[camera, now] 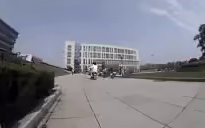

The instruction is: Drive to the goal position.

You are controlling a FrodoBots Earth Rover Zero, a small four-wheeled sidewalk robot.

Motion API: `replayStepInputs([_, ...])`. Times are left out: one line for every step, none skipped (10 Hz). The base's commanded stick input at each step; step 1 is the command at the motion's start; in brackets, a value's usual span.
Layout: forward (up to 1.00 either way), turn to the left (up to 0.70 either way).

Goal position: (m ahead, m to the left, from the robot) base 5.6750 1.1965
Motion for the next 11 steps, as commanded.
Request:
replayStepInputs([0.7,0.0])
replayStepInputs([0.7,0.0])
replayStepInputs([0.7,0.0])
replayStepInputs([0.7,0.0])
replayStepInputs([0.7,0.0])
replayStepInputs([0.7,0.0])
replayStepInputs([0.7,0.0])
replayStepInputs([0.7,0.0])
replayStepInputs([0.7,0.0])
replayStepInputs([0.7,0.0])
replayStepInputs([0.7,0.0])
